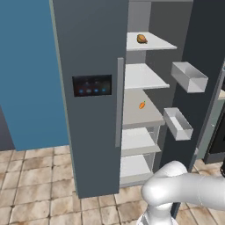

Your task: Pick up the frozen chicken drumstick from the freezer, place it on any shelf in the fridge, and close the fridge and freezer doors when done.

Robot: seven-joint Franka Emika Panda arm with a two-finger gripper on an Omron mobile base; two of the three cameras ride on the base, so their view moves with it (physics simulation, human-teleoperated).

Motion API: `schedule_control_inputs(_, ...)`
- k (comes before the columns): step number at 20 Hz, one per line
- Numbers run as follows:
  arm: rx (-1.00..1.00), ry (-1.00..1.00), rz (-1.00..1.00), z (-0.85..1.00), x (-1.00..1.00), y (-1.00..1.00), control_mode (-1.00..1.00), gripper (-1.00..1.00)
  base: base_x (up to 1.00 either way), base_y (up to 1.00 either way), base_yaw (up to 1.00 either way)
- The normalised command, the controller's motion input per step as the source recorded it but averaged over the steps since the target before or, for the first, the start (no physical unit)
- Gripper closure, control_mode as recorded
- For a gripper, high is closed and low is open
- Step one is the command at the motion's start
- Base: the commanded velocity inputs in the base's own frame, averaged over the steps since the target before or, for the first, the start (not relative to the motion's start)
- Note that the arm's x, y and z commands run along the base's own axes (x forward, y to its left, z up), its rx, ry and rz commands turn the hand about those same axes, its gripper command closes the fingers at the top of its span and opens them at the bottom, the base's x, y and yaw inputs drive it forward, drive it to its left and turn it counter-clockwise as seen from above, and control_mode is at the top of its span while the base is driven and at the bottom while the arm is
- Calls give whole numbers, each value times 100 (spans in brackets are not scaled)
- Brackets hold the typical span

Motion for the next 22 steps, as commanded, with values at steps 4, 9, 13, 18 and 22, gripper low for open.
schedule_control_inputs(4, 3, 0, 0, -10, 58, -14, -100, -100, 0, 0, 0)
schedule_control_inputs(9, 3, 0, 0, -10, 54, -20, -100, -100, 0, 0, 0)
schedule_control_inputs(13, 4, 0, 0, -13, 44, -11, -100, -100, 0, 0, 0)
schedule_control_inputs(18, 5, 0, 0, -16, 15, 4, -100, -100, 0, 0, 0)
schedule_control_inputs(22, 6, 0, 0, -11, 1, 43, -100, -100, 0, 0, 0)
